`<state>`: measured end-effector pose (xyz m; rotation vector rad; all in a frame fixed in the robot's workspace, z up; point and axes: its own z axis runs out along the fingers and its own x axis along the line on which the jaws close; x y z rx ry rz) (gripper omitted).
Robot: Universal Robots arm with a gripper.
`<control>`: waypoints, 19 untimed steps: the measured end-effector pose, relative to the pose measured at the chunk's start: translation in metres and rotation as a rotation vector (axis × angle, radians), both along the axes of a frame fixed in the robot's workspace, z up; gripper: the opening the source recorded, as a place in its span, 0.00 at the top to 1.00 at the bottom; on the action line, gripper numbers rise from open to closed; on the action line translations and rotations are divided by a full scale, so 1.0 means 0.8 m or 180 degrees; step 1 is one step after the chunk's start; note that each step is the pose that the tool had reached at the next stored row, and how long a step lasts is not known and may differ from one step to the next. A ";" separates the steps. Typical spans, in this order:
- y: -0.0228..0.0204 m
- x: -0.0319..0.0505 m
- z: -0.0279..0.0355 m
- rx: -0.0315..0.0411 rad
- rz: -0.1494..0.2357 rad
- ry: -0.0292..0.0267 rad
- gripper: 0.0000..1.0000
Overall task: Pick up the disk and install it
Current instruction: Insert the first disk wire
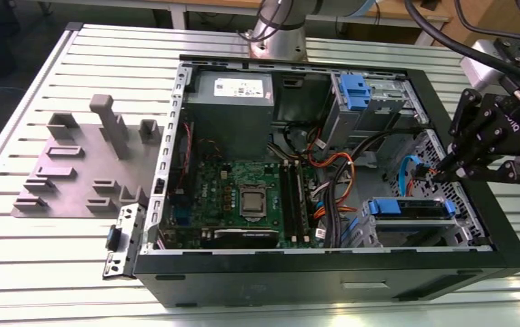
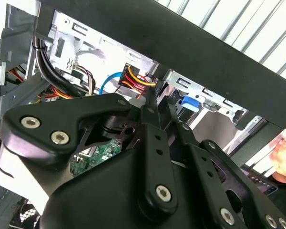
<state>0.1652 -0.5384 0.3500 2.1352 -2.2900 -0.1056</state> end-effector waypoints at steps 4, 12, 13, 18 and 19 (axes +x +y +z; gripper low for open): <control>-0.0001 0.000 -0.0003 0.0000 0.0000 0.0000 0.76; 0.0000 0.000 -0.0073 0.0001 0.0000 0.0004 0.69; -0.0001 0.000 -0.0085 0.0001 0.0000 0.0005 0.69; -0.0001 0.000 -0.0107 0.0005 0.0000 0.0006 0.70; -0.0001 0.000 -0.0107 0.0005 0.0000 0.0006 0.76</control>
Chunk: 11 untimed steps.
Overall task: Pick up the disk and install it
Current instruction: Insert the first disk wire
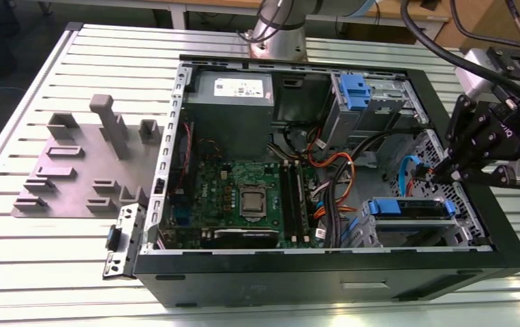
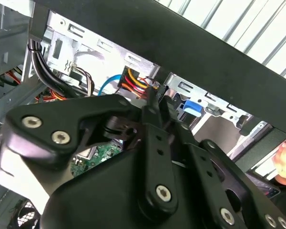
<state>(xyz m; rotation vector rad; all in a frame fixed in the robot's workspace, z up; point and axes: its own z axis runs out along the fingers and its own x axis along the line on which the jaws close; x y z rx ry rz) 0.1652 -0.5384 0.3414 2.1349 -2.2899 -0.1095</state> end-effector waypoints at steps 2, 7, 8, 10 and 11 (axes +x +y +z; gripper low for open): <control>0.0000 0.000 0.0000 0.0001 0.0000 0.0000 0.83; 0.0000 -0.004 0.0035 0.0001 0.0005 -0.0001 0.84; 0.0000 -0.006 0.0038 0.0001 0.0005 -0.0001 0.84; 0.0000 -0.007 0.0038 0.0005 0.0005 0.0000 0.84; 0.0000 -0.007 0.0038 0.0005 0.0006 0.0000 0.84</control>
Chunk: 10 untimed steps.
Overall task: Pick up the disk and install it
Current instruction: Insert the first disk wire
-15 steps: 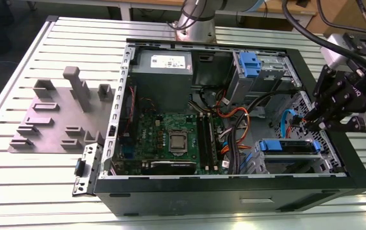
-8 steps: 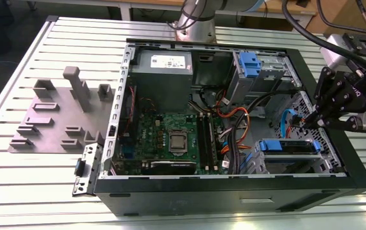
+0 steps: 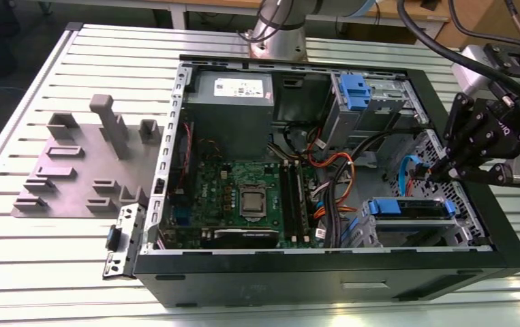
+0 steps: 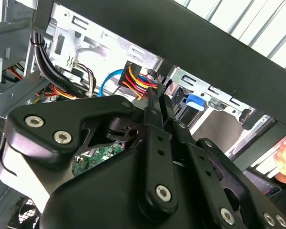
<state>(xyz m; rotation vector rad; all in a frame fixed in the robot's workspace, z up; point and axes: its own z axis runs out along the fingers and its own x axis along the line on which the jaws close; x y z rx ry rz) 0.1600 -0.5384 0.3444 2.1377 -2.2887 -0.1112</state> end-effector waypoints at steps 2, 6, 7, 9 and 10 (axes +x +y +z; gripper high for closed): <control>0.0000 0.000 0.0001 0.0000 0.0000 0.0000 0.84; 0.0000 0.000 0.0001 -0.0001 0.0000 0.0000 0.76; 0.0000 0.000 0.0000 -0.0001 0.0000 0.0000 0.76; 0.0000 0.000 -0.0008 0.0008 -0.0001 0.0000 0.76; 0.0000 0.000 -0.0012 0.0023 -0.0001 0.0001 0.76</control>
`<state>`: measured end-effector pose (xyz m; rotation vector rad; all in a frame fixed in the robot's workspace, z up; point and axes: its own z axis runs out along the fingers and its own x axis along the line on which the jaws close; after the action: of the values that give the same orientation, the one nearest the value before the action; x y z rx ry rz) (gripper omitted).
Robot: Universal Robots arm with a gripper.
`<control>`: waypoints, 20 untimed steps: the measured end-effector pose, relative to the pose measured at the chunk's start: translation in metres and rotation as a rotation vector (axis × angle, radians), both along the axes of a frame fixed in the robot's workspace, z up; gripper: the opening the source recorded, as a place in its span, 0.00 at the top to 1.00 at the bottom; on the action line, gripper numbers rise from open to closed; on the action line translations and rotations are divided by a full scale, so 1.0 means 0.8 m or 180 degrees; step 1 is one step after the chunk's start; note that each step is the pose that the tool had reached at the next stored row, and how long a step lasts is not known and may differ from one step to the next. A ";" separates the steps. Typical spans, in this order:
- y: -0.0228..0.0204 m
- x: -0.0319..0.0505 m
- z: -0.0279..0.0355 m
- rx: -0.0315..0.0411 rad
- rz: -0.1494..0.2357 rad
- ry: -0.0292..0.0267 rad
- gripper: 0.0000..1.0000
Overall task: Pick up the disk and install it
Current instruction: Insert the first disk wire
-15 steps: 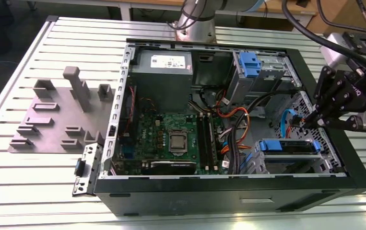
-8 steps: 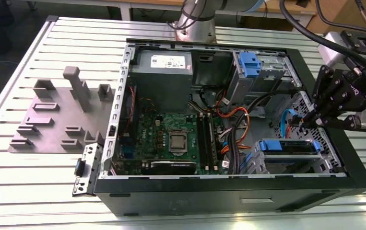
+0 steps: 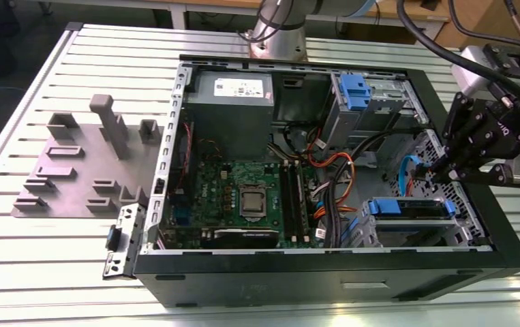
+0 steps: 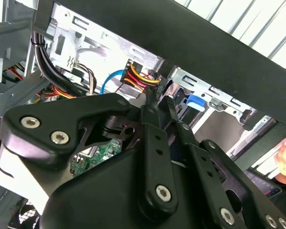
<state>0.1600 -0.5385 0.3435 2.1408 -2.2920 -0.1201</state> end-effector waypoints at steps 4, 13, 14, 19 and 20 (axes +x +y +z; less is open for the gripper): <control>0.0001 0.001 -0.0010 0.0056 -0.0001 0.0006 0.76; 0.0000 0.004 -0.0021 0.0055 -0.0009 0.0005 0.76; 0.0000 0.004 -0.0022 0.0054 -0.0009 0.0006 0.76; 0.0000 0.004 -0.0023 0.0046 -0.0009 0.0006 0.84; 0.0000 0.003 -0.0019 0.0046 -0.0008 0.0005 0.84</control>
<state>0.1626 -0.5384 0.3419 2.1437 -2.3002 -0.1387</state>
